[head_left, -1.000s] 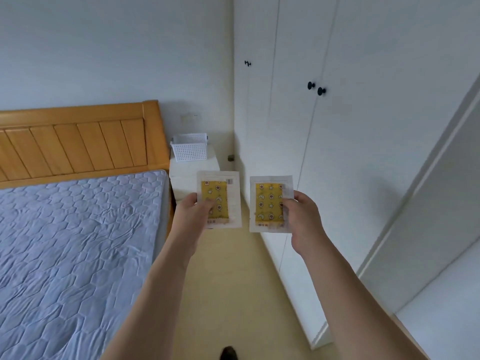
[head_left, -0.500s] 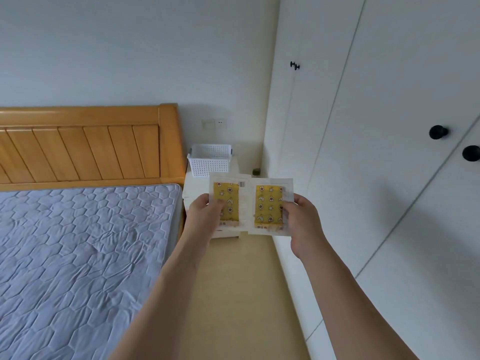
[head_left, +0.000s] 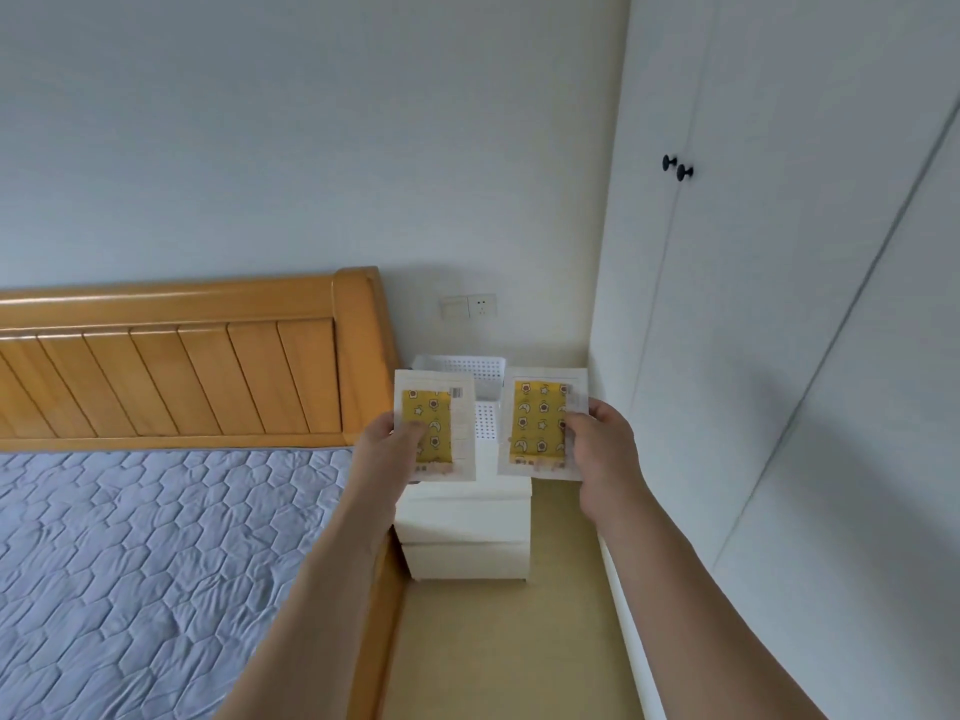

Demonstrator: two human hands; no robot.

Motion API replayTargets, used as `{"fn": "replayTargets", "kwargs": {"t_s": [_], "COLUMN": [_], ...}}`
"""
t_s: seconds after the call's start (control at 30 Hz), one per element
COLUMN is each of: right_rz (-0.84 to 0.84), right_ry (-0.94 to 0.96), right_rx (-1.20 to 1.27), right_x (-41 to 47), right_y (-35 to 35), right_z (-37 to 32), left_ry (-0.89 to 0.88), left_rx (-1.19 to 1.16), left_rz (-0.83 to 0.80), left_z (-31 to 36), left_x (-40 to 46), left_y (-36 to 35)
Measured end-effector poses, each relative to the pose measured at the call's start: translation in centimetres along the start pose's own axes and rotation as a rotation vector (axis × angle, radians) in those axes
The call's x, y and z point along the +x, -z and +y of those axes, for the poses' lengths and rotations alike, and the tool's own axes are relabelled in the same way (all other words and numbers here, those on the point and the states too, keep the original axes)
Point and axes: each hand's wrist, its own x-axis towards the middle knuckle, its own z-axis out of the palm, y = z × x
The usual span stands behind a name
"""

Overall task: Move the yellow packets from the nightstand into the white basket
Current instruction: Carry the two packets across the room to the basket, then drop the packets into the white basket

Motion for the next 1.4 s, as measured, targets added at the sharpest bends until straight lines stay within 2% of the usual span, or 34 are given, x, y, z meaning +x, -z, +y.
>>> {"fn": "replayTargets", "kwargs": {"t_s": [0.27, 0.53, 0.67, 0.8, 0.97, 1.2, 1.4], "right_rz": [-0.035, 0.005, 0.060, 0.104, 0.059, -0.139, -0.175], "right_ry": [-0.082, -0.142, -0.185, -0.233, -0.266, -0.411, -0.536], "right_rx": [0.005, -0.053, -0.104, -0.188, -0.371, -0.638, -0.686], "right_x": [15.5, 33.3, 42.2, 49.7, 56.4, 62.6, 66.0], "right_y": [-6.6, -16.1, -20.3, -23.3, -25.0, -26.3, -26.9], "right_z": [-0.6, 2.2, 3.4, 5.3, 9.5, 19.7, 26.9], "left_ry": [0.074, 0.120, 0.150, 0.109, 0.178, 0.369, 0.425], "left_rx": [-0.084, -0.031, 0.106, 0.298, 0.546, 0.903, 1.073], "left_rz": [0.135, 0.118, 0.037, -0.062, -0.211, -0.358, -0.362], "left_z": [1.0, -0.1, -0.3, -1.0, -5.3, -15.7, -23.0], "left_x": [14.1, 34.8, 46.5, 55.7, 64.0, 71.0, 73.4], "left_y": [-2.2, -4.1, -5.7, -8.4, -12.2, -15.6, -16.3]}}
